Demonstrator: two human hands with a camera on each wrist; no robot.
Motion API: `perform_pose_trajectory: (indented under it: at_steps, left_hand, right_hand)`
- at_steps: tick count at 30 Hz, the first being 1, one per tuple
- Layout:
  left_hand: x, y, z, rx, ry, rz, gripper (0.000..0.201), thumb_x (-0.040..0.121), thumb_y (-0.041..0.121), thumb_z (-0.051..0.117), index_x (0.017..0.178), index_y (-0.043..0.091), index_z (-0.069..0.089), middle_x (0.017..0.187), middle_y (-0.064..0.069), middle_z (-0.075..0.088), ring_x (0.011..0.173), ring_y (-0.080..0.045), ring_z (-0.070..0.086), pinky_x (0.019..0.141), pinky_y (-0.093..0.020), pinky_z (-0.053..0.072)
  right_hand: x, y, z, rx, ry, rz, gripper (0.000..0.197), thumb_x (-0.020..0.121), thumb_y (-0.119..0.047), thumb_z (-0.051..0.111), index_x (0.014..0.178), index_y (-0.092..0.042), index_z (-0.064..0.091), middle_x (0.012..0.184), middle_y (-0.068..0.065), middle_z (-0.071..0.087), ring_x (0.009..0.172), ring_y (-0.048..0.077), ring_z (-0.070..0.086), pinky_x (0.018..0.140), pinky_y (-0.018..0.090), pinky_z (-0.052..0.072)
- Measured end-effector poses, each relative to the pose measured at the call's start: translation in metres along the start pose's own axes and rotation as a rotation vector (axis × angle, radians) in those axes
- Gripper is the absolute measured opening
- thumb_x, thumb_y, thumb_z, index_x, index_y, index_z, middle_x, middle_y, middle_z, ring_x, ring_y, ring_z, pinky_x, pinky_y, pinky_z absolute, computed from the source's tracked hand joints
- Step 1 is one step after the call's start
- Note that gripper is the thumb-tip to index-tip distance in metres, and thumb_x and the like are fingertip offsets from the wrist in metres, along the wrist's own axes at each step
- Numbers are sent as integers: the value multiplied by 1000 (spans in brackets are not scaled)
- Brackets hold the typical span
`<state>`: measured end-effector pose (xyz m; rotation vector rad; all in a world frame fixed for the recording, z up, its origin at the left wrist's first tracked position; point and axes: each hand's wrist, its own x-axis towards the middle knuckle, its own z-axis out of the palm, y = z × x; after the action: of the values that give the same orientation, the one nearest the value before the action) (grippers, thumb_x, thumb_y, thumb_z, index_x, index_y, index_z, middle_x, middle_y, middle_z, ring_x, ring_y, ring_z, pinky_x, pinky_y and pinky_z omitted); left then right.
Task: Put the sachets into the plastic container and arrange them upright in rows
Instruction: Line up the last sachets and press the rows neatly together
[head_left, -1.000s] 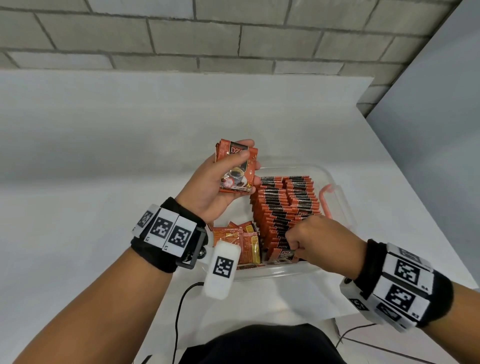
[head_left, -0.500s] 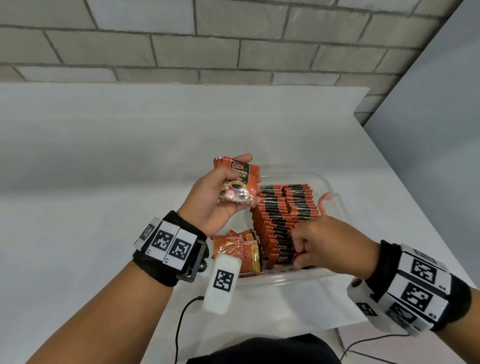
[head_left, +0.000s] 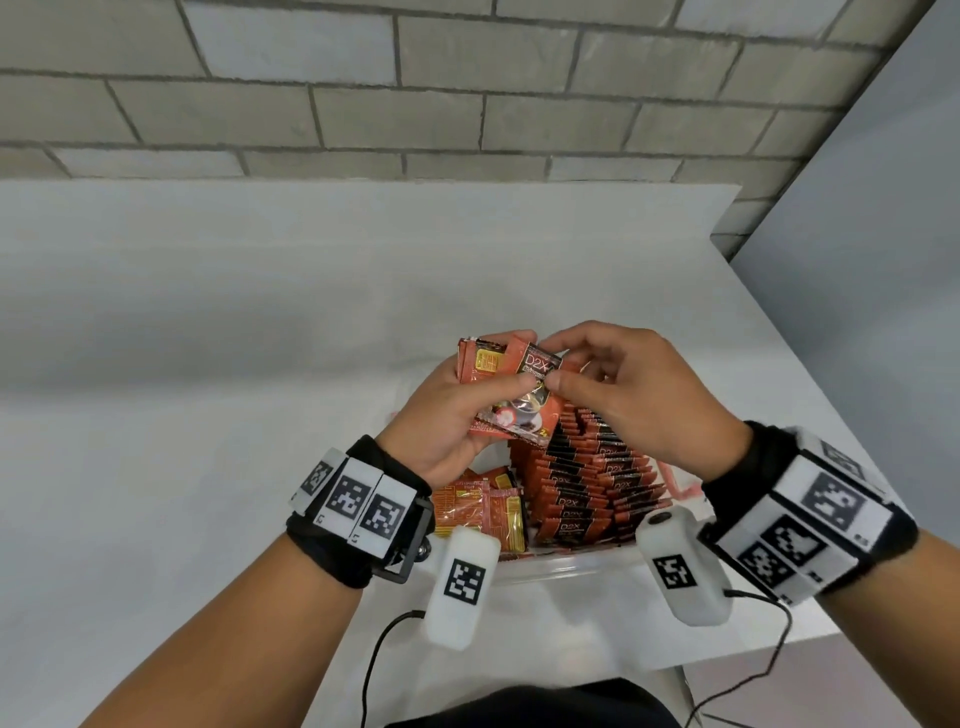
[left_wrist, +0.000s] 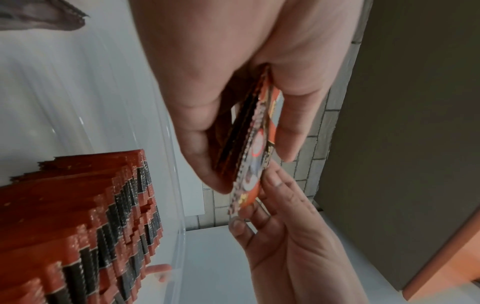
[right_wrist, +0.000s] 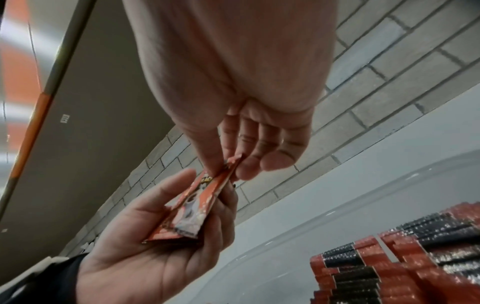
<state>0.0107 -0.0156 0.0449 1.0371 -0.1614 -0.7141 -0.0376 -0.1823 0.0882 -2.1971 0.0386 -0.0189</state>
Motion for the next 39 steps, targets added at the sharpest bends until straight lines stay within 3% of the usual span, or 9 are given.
perform_pose_trajectory:
  at_steps: [2, 5, 9, 16, 18, 22, 26, 31, 39]
  left_hand:
    - [0, 0, -3, 8, -16, 2, 40, 80, -4, 60, 116, 13, 62, 99, -11, 70, 89, -24, 67, 81, -41, 54]
    - [-3, 3, -6, 33, -30, 7, 44, 82, -16, 51, 109, 16, 63, 88, -8, 71, 83, -22, 68, 74, -37, 56]
    - [-3, 12, -13, -44, -14, 25, 39, 76, 3, 59, 112, 14, 63, 97, -12, 68, 84, -24, 66, 73, -38, 56]
    - [-2, 21, -34, -178, 101, 54, 35, 82, 15, 54, 116, 12, 61, 86, -10, 65, 70, -20, 61, 64, -30, 54]
    - [-3, 20, -35, -172, 107, 54, 35, 81, 17, 54, 115, 12, 62, 86, -10, 65, 70, -20, 60, 64, -30, 53]
    - [-4, 17, -33, -158, 112, 37, 36, 82, 18, 54, 117, 12, 61, 88, -11, 64, 69, -21, 61, 62, -30, 54]
    - [-4, 14, -31, -139, 108, 22, 33, 84, 16, 57, 117, 12, 61, 89, -11, 65, 69, -20, 62, 62, -30, 54]
    - [-5, 13, -31, -118, 110, 12, 31, 86, 16, 55, 116, 13, 62, 89, -10, 65, 70, -20, 62, 62, -30, 54]
    - [-6, 13, -29, -117, 120, 9, 36, 80, 19, 55, 115, 13, 62, 88, -10, 65, 68, -20, 62, 61, -29, 53]
  right_hand:
    - [2, 1, 0, 44, 45, 12, 21, 83, -16, 71, 89, -34, 63, 78, -8, 65, 71, 16, 60, 75, 39, 51]
    - [1, 0, -3, 69, 7, 46, 14, 82, -14, 71, 90, -23, 65, 86, -1, 68, 77, 17, 62, 78, 34, 51]
    - [-5, 0, -13, 275, -74, 95, 13, 82, -5, 69, 92, -12, 64, 81, 10, 68, 68, 18, 65, 69, 27, 56]
    - [-35, 29, -21, -209, -416, 21, 16, 84, -13, 70, 92, -27, 68, 85, -20, 67, 77, 2, 63, 72, 13, 48]
    - [-43, 32, -17, -230, -488, 13, 16, 86, -12, 68, 94, -25, 69, 83, -25, 67, 79, 0, 65, 75, 15, 50]
    - [-49, 41, -13, -275, -565, 26, 14, 88, -10, 66, 96, -20, 70, 76, -19, 67, 77, 1, 66, 76, 22, 53]
    - [-53, 49, -3, -491, -455, -109, 9, 83, -12, 69, 87, -19, 71, 83, -13, 66, 77, 4, 61, 73, 24, 50]
    - [-51, 48, 10, -630, -470, -170, 14, 82, -6, 62, 90, -17, 65, 65, -18, 41, 69, 7, 47, 62, 26, 44]
    - [-41, 49, 16, -762, -602, -176, 7, 85, -15, 61, 89, -21, 64, 82, -14, 52, 81, 5, 40, 58, 8, 25]
